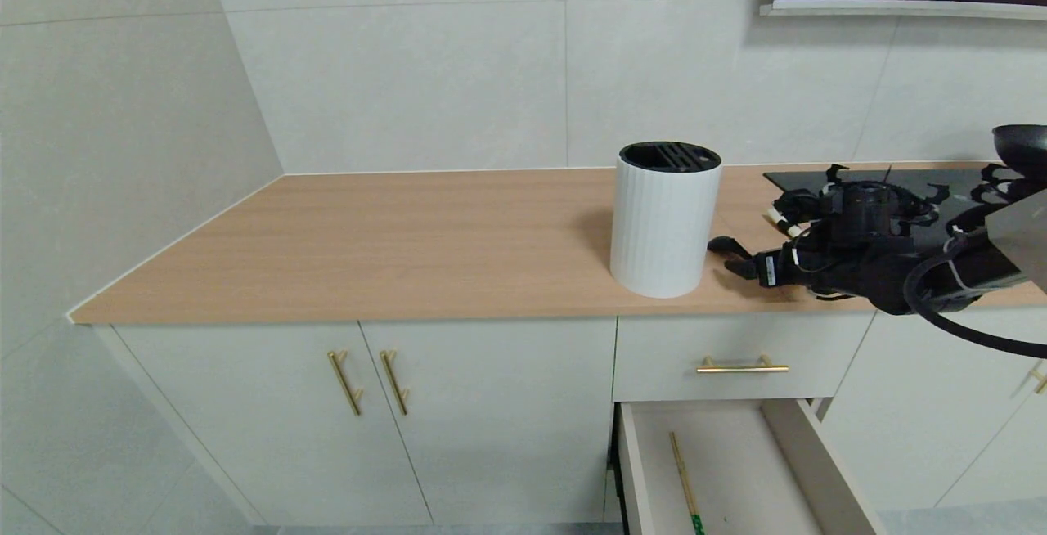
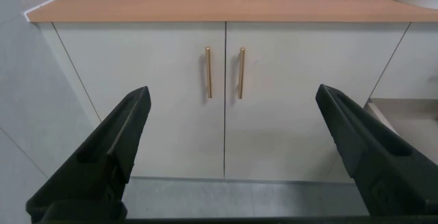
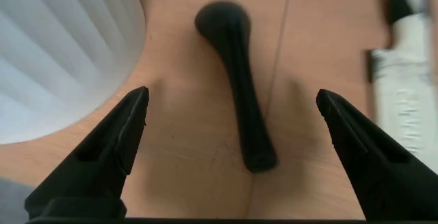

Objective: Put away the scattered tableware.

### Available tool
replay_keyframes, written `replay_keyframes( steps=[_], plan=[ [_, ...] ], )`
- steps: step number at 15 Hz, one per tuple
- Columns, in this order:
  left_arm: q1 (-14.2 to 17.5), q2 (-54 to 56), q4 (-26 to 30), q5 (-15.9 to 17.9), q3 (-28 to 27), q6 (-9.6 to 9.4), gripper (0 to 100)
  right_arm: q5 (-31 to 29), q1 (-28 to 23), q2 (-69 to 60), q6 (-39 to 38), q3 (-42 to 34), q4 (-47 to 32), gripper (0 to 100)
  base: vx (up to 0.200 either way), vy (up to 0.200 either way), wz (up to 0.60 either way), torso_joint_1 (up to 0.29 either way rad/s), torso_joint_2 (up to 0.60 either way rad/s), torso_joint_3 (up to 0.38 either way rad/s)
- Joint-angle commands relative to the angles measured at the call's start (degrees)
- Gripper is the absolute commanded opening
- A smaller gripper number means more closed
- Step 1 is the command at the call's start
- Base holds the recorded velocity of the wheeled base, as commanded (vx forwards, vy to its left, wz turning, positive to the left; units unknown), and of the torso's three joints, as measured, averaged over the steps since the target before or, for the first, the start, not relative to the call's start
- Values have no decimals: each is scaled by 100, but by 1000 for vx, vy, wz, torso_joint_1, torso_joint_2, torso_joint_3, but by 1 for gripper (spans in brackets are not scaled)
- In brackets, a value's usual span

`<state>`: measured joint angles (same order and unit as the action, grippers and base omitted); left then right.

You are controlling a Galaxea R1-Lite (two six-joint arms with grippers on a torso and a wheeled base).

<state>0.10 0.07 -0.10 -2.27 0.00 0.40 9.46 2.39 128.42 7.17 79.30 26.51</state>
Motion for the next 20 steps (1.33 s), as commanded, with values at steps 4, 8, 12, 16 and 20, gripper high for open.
replay_keyframes(
  steps=[4, 8, 12, 16, 20],
  plan=[
    [-1, -7, 1, -2, 0, 4, 100, 12, -54, 193, -40, 94, 12, 100, 0, 0, 0, 0, 0, 0],
    [-1, -7, -8, -2, 0, 4, 100, 3, -63, 210, -40, 103, 12, 100, 0, 0, 0, 0, 0, 0],
    [-1, -7, -8, -2, 0, 4, 100, 12, -63, 210, -40, 103, 12, 0, 0, 0, 0, 0, 0, 0],
    [-1, -7, 1, -2, 0, 4, 100, 12, -63, 254, -40, 112, 12, 0, 0, 0, 0, 0, 0, 0],
    [-1, -7, -8, -2, 0, -5, 100, -14, -54, 157, -40, 94, -15, 0, 0, 0, 0, 0, 0, 0]
  ],
)
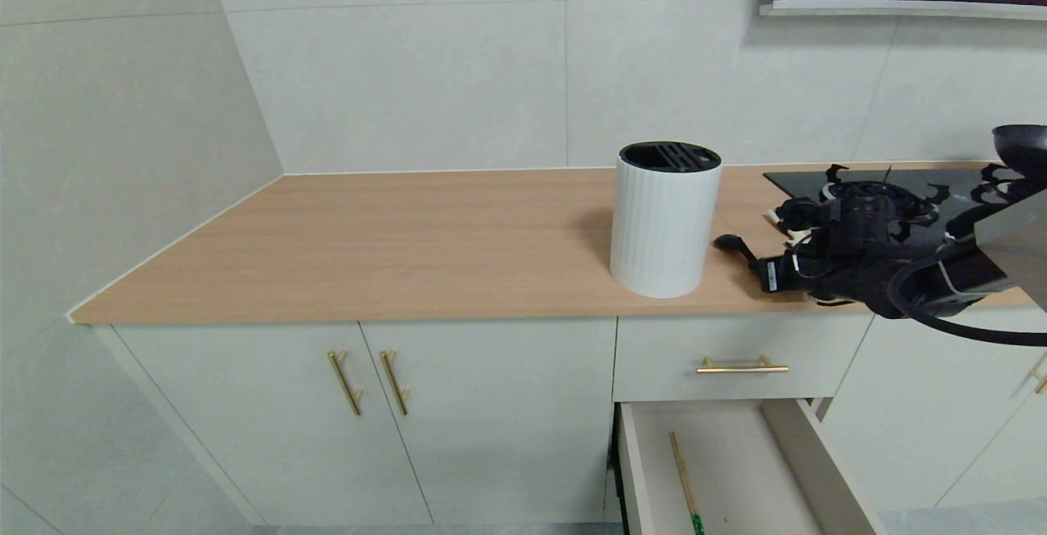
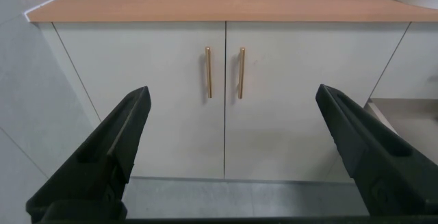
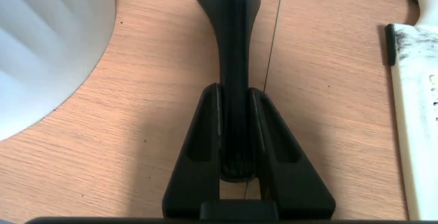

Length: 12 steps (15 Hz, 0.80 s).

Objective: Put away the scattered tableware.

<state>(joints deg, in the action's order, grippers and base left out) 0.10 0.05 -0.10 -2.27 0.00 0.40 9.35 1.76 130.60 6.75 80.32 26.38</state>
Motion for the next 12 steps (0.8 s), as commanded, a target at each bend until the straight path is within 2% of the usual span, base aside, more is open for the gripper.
replay_keyframes(
  steps=[1, 5, 7, 8, 12],
  plan=[
    [-1, -5, -8, -2, 0, 4, 100, -30, 27, -166, 1, -43, -19, 0, 0, 0, 0, 0, 0, 0],
    [8, -5, -8, -2, 0, 4, 100, -671, 290, -1397, -78, -632, -731, 0, 0, 0, 0, 0, 0, 0],
    [-1, -5, 1, -2, 0, 4, 100, -1190, 528, -2065, -262, -1010, -1205, 0, 0, 0, 0, 0, 0, 0],
    [8, -5, 1, -2, 0, 4, 100, -1260, 598, -2372, -473, -1344, -1258, 0, 0, 0, 0, 0, 0, 0],
    [-1, -5, 1, -2, 0, 4, 100, -1251, 624, -3471, -324, -2689, -907, 0, 0, 0, 0, 0, 0, 0]
  ],
)
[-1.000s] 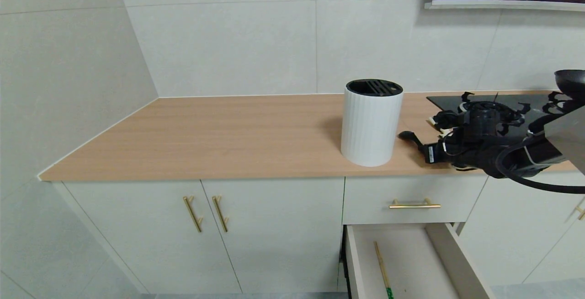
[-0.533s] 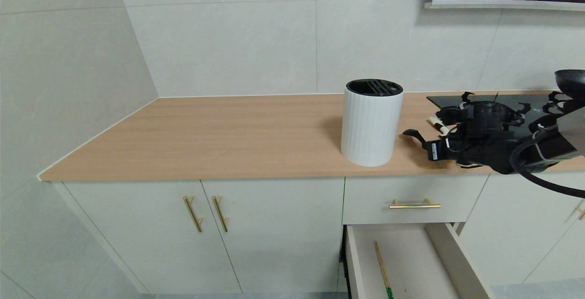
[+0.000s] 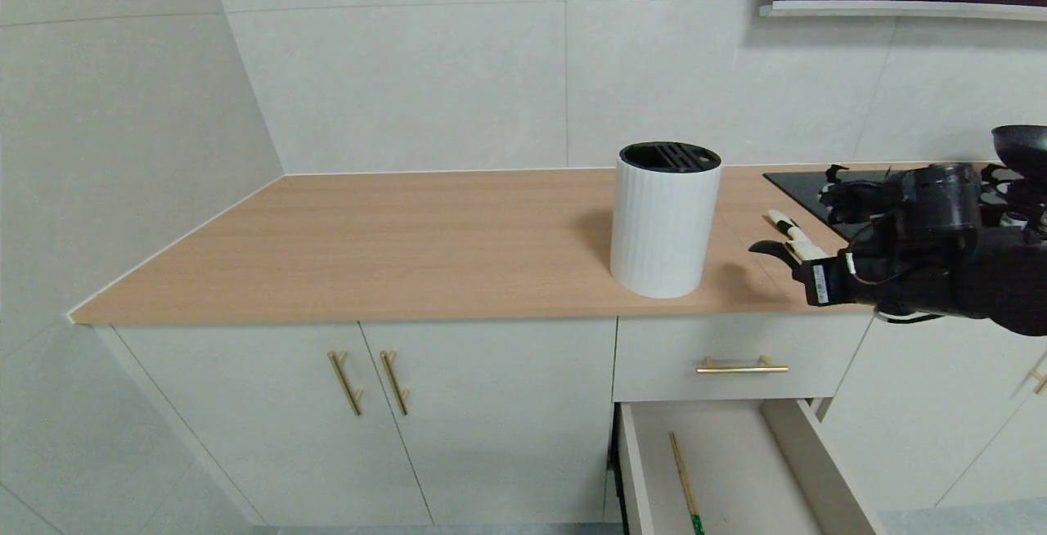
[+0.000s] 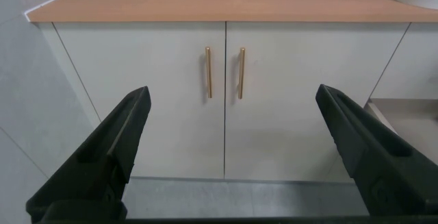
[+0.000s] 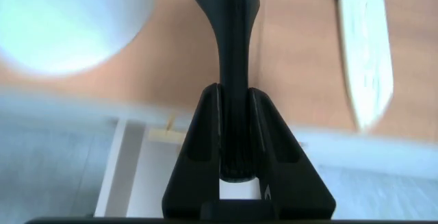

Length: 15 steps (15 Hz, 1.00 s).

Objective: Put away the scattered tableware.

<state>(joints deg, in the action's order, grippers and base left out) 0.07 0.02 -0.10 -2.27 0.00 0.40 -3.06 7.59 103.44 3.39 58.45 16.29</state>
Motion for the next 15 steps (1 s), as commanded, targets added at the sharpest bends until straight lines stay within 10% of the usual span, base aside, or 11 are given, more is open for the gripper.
replay_keyframes(
  steps=[1, 7, 15],
  plan=[
    [10, -2, 1, -2, 0, 4, 100, -10, 40, -1186, 4, -1020, 296, 0, 0, 0, 0, 0, 0, 0],
    [10, -2, -8, -2, 0, 4, 100, 420, 181, -2161, 13, -2497, 516, 0, 0, 0, 0, 0, 0, 0],
    [1, -2, 1, -2, 0, 4, 100, 429, 242, -1862, 21, -2585, 560, 0, 0, 0, 0, 0, 0, 0]
  ],
)
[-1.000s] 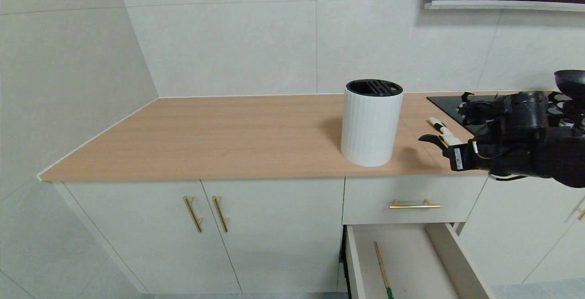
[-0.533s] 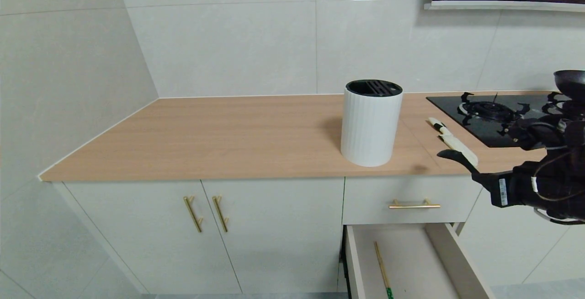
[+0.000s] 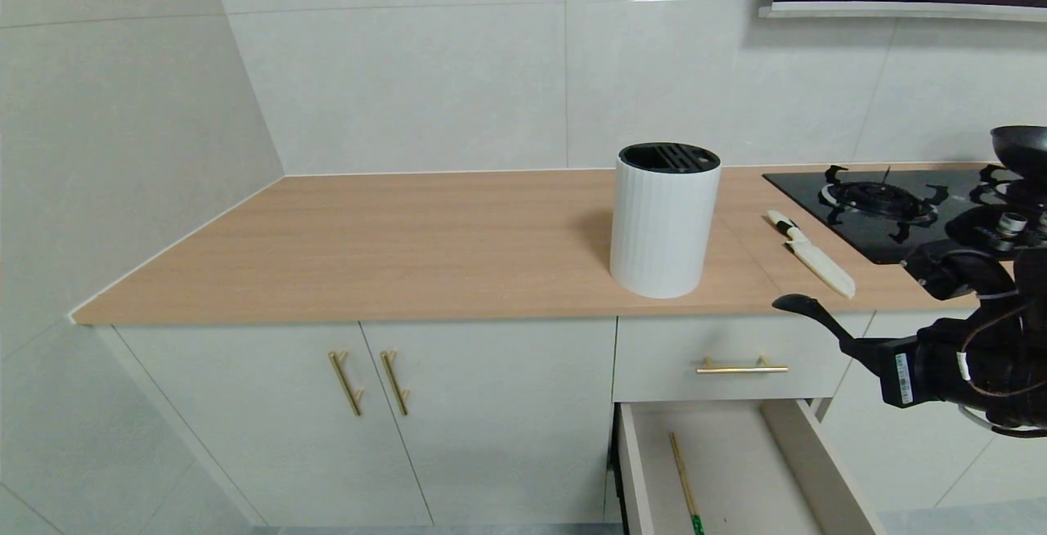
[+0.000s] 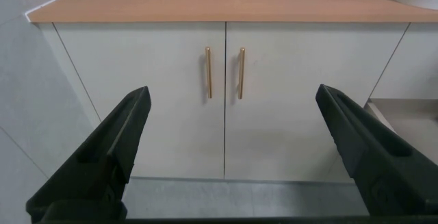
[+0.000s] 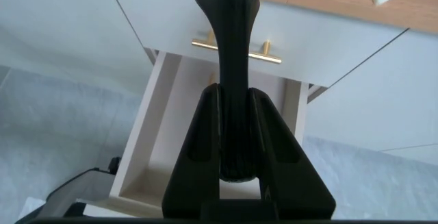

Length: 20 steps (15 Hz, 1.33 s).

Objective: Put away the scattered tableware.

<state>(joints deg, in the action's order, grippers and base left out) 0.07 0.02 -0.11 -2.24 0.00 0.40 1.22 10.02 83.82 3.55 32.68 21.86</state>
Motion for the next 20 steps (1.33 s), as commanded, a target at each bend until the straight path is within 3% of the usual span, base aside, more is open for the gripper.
replay_keyframes(
  steps=[1, 20],
  plan=[
    [1, -2, -7, -4, 0, -5, 100, 1, -9, 161, -3, -25, 64, 0, 0, 0, 0, 0, 0, 0],
    [1, -2, -7, -4, 0, -5, 100, -8, -114, 785, -3, -236, 644, 0, 0, 0, 0, -171, 434, 263]
  ],
)
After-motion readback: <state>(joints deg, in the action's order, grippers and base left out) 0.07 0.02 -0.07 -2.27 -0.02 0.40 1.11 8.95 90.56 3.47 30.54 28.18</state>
